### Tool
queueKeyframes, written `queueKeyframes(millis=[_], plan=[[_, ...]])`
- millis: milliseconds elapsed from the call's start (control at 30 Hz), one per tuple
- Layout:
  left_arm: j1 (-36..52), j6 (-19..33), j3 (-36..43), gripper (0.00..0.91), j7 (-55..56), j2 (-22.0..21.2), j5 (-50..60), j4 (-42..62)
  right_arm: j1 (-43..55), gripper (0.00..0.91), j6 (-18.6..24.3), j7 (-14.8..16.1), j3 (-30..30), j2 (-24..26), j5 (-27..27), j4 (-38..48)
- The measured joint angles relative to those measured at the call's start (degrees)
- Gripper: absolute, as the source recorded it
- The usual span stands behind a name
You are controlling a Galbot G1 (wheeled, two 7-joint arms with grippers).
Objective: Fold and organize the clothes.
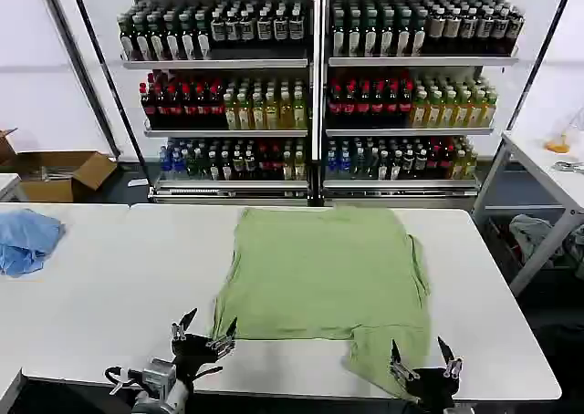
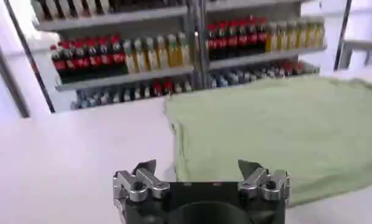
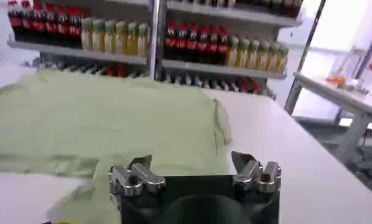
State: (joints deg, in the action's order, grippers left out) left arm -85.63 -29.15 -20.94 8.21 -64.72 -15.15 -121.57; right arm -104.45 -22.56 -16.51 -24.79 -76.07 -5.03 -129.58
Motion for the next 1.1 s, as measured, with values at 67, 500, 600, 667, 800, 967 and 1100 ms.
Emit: queueKeyframes(millis=[67, 500, 600, 667, 800, 967, 1100], plan=[[0.9, -0.7, 0.4, 0.907, 0.1, 0.3, -0.1, 1.0, -0.2, 0.907, -0.5, -0.2, 0.3, -0.3, 0.0, 0.2], [3.1, -2.9, 1.9, 0.02, -0.1, 1.2, -0.5, 4.9, 0.0, 0.04, -2.5, -1.6, 2.4, -1.3, -2.2, 1.8], [3.5, -2.9, 2.1, 0.02, -0.2, 1.3, -0.6, 5.5, -0.1, 0.0, -2.7, -1.8, 2.4, -1.3, -3.0, 1.8], [3.6, -3.0, 2.2, 0.02, -0.4, 1.5, -0.8, 5.7, -0.2, 0.0, -2.9, -1.9, 2.5, -1.3, -3.6, 1.8], [4.1, -3.2, 2.5, 0.02, -0.7, 1.5, -1.4, 6.1, -0.4, 0.0, -3.0, -1.9, 2.6, -1.5, -4.3, 1.6], [4.1, -3.4, 2.7, 0.02, -1.4, 1.6, -2.1, 6.1, -0.7, 0.0, -3.0, -1.7, 2.4, -1.6, -4.8, 1.3], [3.8, -3.5, 2.3, 0.02, -1.9, 1.7, -2.9, 5.7, -1.2, 0.0, -2.5, -1.3, 2.2, -1.6, -5.0, 0.9]])
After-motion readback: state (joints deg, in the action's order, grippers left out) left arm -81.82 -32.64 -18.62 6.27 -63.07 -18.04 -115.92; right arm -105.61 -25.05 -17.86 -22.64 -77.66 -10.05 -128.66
